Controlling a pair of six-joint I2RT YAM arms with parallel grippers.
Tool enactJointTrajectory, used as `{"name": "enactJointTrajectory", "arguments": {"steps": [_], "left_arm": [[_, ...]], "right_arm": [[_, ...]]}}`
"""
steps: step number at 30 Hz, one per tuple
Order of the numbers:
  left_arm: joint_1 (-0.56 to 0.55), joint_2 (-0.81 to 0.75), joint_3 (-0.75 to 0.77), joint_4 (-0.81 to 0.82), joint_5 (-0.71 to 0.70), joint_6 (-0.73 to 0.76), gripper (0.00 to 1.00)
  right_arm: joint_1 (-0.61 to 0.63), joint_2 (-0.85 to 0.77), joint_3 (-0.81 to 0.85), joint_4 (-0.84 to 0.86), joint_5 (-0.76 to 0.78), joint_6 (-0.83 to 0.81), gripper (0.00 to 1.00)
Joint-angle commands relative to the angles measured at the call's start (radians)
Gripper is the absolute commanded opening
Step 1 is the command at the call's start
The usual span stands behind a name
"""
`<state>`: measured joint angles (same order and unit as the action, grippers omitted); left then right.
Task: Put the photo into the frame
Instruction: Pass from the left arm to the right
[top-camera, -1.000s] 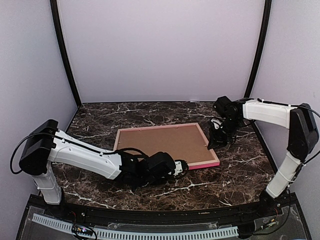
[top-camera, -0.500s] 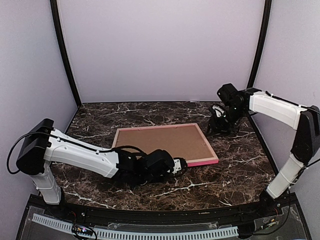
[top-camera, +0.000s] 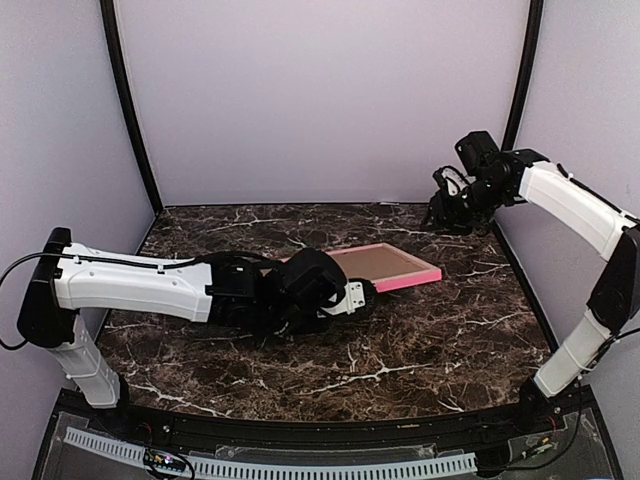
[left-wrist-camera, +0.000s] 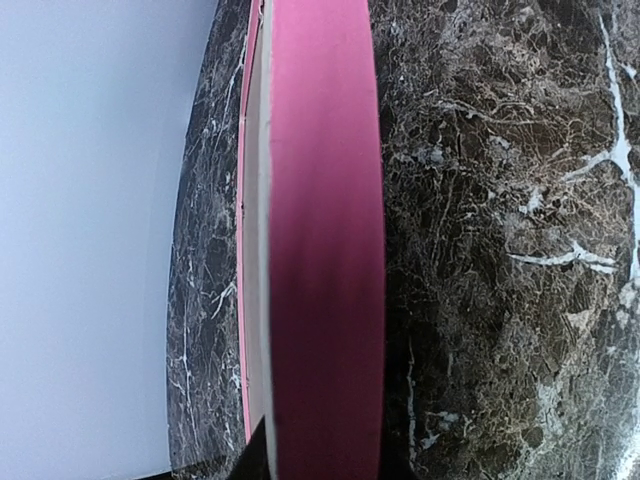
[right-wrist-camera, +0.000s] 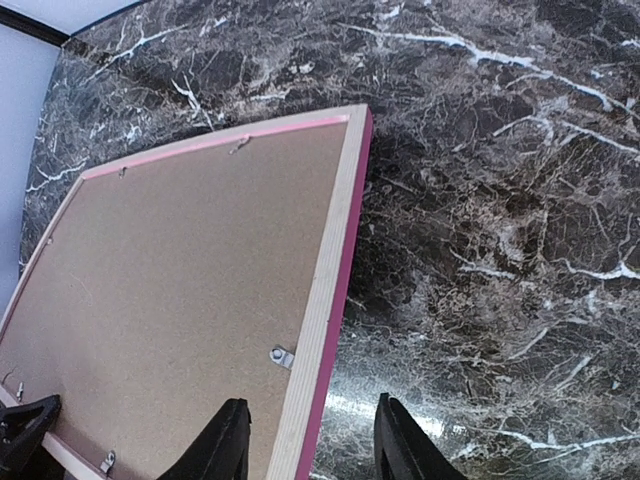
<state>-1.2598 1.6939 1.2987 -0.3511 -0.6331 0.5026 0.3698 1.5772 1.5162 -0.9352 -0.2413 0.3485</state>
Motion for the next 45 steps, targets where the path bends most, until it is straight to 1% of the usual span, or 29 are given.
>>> {"name": "enactJointTrajectory", "arguments": {"steps": [1,8,12,13,16,17,20,24,25,26,31,36,42,45], "left_arm": [[0.037,-0.057,0.152,-0.083,0.048,-0.047,0.00],[0.111,-0.048,0.391,-0.268,0.154,-0.075,0.00],[0.173,-0.023,0.573,-0.380,0.209,-0.111,0.00],[0.185,-0.013,0.599,-0.398,0.219,-0.117,0.00],[0.253,0.002,0.715,-0.475,0.318,-0.152,0.00],[0.267,0.004,0.731,-0.484,0.369,-0.157,0.00],[0.341,0.008,0.818,-0.527,0.458,-0.206,0.00],[0.435,0.001,0.863,-0.541,0.605,-0.300,0.00],[0.450,-0.004,0.865,-0.540,0.667,-0.316,0.00],[0.478,-0.008,0.866,-0.538,0.690,-0.346,0.00],[0.560,-0.009,0.862,-0.534,0.897,-0.407,0.00],[0.612,0.024,0.870,-0.595,1.033,-0.378,0.00],[0.628,0.098,0.944,-0.732,1.101,-0.290,0.00],[0.633,0.111,0.954,-0.752,1.116,-0.254,0.00]], "right_arm": [[-0.021,-0.035,0.069,0.030,0.024,-0.012,0.43],[-0.051,-0.047,0.121,0.047,0.025,-0.022,0.43],[-0.083,-0.071,0.109,0.095,0.008,-0.016,0.44],[-0.089,-0.077,0.101,0.106,0.001,-0.014,0.44],[-0.097,-0.084,0.078,0.129,-0.016,-0.014,0.44],[-0.097,-0.089,0.069,0.138,-0.020,-0.015,0.44],[-0.098,-0.103,0.037,0.164,-0.031,-0.020,0.44],[-0.098,-0.126,-0.011,0.209,-0.050,-0.019,0.46],[-0.098,-0.130,-0.022,0.217,-0.055,-0.019,0.46],[-0.098,-0.132,-0.030,0.226,-0.061,-0.018,0.47],[-0.098,-0.139,-0.066,0.260,-0.121,-0.040,0.48],[-0.097,-0.175,-0.114,0.321,-0.195,-0.069,0.55],[-0.085,-0.192,-0.115,0.351,-0.252,-0.103,0.64],[-0.065,-0.203,-0.097,0.353,-0.263,-0.140,0.68]]}}
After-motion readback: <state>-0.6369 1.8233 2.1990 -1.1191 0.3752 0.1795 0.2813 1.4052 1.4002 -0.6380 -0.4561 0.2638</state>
